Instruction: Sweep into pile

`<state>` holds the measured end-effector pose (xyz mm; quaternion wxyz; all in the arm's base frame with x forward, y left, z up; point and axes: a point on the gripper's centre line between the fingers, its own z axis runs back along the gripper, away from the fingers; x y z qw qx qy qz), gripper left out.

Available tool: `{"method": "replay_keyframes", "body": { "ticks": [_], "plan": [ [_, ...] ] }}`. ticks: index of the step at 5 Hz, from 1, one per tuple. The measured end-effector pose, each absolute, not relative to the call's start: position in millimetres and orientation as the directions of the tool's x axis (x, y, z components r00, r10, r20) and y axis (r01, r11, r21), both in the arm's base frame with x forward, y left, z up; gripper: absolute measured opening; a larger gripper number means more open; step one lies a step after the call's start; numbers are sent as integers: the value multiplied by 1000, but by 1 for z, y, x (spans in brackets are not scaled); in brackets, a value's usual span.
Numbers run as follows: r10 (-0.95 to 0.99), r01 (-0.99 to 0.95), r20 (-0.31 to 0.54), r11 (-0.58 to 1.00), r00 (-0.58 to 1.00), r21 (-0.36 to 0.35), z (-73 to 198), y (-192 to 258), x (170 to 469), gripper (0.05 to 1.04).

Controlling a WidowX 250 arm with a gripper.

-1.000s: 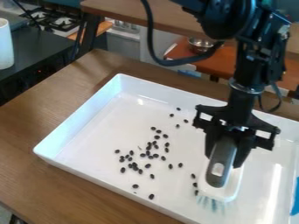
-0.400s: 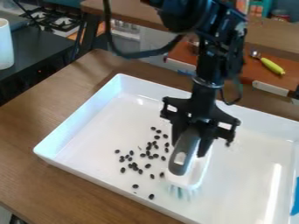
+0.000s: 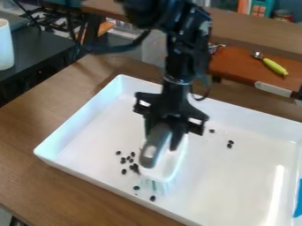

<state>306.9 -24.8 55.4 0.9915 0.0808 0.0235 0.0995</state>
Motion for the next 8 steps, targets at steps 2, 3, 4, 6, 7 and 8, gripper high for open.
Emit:
{"method": "replay_keyframes", "body": {
  "ticks": [2,3,4,6,7,8],
  "plan": [
    [217,-203,-30,948,976,245,54,36,289,503],
    [211,-191,-42,938,976,289,57,76,273,503],
    [216,-190,-55,935,975,300,60,93,260,503],
    [229,-212,-100,964,968,159,77,43,253,498],
    [231,-224,-35,963,972,149,102,5,277,498],
    [195,-194,9,968,981,157,115,-39,292,498]
  ]
}}
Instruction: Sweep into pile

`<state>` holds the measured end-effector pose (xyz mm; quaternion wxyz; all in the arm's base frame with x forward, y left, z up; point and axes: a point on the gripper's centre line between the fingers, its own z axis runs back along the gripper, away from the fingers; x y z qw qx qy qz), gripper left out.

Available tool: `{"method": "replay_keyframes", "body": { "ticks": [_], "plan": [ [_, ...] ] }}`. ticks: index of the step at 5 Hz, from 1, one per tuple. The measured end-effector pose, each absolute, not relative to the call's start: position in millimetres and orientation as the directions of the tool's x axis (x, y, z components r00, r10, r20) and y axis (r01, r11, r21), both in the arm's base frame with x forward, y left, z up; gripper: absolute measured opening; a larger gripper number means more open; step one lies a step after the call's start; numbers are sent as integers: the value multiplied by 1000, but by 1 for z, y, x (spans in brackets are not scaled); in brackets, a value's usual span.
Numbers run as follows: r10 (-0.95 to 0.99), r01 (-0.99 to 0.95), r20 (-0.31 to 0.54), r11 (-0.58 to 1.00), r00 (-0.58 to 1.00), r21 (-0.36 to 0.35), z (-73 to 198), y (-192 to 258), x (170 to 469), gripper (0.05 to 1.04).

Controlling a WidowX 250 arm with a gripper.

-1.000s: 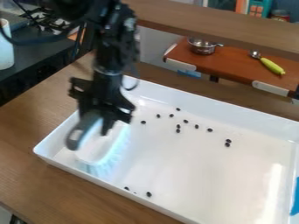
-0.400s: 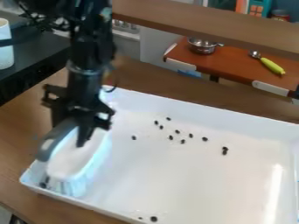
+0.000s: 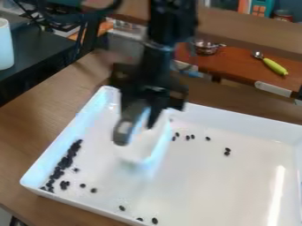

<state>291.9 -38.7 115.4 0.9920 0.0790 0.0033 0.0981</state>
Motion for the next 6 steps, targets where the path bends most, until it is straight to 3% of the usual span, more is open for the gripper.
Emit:
{"method": "replay_keyframes", "body": {
  "ticks": [2,6],
  "plan": [
    [135,-140,41,976,990,168,113,-111,313,498],
    [186,-181,-5,962,983,207,81,-160,363,498]
  ]
}}
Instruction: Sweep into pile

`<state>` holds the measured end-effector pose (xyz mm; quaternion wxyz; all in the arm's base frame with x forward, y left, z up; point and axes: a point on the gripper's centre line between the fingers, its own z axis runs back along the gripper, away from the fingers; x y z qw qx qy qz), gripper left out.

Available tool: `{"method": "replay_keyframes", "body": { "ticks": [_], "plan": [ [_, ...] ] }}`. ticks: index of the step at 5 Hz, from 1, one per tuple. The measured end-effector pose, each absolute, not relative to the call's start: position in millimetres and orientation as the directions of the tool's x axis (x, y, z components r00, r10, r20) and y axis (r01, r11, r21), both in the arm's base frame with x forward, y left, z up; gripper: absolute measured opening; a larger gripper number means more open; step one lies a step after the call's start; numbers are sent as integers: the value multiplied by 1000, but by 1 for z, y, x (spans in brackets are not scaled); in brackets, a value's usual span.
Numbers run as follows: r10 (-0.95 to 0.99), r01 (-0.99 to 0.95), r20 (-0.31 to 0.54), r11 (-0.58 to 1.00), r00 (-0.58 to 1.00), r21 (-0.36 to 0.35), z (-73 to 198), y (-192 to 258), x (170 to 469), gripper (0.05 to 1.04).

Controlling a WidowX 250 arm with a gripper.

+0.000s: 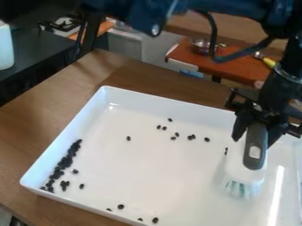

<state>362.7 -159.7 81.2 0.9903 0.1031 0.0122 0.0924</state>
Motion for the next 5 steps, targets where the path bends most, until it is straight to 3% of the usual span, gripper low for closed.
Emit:
{"method": "replay_keyframes", "body": {
  "ticks": [5],
  "plan": [
    [234,-227,-8,950,972,216,65,-147,372,498]
  ]
}}
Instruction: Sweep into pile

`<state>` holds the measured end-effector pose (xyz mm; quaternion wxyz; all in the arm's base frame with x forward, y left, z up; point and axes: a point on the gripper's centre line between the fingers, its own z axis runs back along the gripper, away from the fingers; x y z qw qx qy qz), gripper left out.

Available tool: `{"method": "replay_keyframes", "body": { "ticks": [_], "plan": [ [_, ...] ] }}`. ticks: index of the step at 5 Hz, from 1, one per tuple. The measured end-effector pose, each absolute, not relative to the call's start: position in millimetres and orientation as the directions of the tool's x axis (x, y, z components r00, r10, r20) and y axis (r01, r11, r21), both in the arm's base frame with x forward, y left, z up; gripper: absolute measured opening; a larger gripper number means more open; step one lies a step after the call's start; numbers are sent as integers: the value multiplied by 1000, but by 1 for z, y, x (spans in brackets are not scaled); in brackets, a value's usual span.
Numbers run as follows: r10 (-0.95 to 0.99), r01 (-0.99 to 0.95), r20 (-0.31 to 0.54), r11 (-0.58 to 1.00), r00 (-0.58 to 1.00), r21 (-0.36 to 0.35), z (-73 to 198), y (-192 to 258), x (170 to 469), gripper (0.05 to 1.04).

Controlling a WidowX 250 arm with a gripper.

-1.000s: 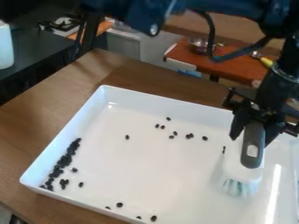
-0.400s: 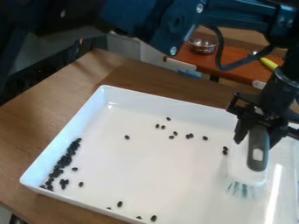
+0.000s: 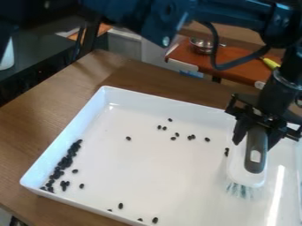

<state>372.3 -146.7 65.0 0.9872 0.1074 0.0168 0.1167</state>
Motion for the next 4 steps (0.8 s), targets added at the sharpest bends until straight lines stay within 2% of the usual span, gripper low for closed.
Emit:
{"method": "replay_keyframes", "body": {
  "ticks": [4],
  "plan": [
    [342,-317,-65,916,938,245,61,-67,368,498]
  ]
}}
